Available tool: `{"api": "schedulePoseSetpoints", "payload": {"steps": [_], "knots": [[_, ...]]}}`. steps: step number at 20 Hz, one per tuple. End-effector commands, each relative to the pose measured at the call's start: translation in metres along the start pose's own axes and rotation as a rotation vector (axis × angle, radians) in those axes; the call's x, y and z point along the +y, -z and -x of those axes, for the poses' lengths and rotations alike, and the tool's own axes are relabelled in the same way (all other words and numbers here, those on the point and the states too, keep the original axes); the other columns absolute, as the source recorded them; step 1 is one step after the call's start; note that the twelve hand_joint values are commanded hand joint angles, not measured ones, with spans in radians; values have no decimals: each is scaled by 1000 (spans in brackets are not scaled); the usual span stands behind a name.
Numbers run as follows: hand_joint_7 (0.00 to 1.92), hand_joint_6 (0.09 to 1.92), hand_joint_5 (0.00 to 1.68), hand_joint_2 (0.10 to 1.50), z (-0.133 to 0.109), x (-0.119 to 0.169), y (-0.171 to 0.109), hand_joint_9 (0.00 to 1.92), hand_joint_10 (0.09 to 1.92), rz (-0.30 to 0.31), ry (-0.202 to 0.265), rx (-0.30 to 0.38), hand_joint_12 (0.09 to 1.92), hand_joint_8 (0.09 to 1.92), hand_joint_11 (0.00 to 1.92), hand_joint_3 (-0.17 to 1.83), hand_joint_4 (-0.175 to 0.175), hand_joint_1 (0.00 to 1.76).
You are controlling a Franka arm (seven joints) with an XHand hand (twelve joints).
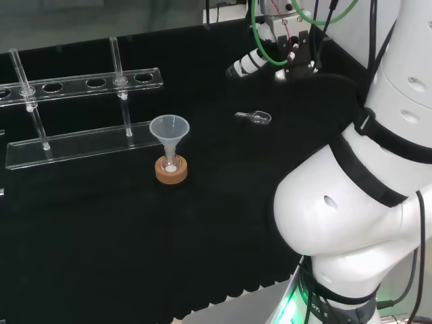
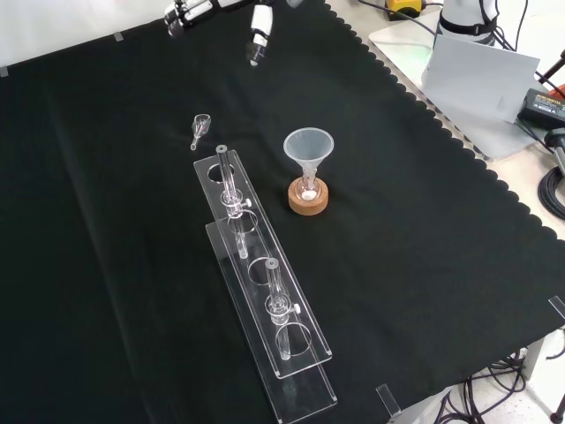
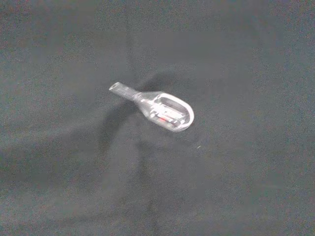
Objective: Remove the funnel from the round-bottom flask.
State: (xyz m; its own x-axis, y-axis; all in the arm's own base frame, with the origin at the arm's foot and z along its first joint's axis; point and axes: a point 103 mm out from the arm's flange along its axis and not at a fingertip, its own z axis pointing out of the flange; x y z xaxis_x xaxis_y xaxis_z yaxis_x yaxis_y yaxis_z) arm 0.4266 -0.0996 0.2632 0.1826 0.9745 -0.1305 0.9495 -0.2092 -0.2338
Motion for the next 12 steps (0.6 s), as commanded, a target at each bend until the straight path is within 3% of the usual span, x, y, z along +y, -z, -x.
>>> {"api": "schedulePoseSetpoints", "payload": {"steps": [1,12], "knots": [[0,87,0,603,-56,-49,22,0,87,66,85,108,921,87,0,60,69,299],[0,87,0,603,-104,-80,20,0,87,45,138,167,840,87,0,34,47,281]]}}
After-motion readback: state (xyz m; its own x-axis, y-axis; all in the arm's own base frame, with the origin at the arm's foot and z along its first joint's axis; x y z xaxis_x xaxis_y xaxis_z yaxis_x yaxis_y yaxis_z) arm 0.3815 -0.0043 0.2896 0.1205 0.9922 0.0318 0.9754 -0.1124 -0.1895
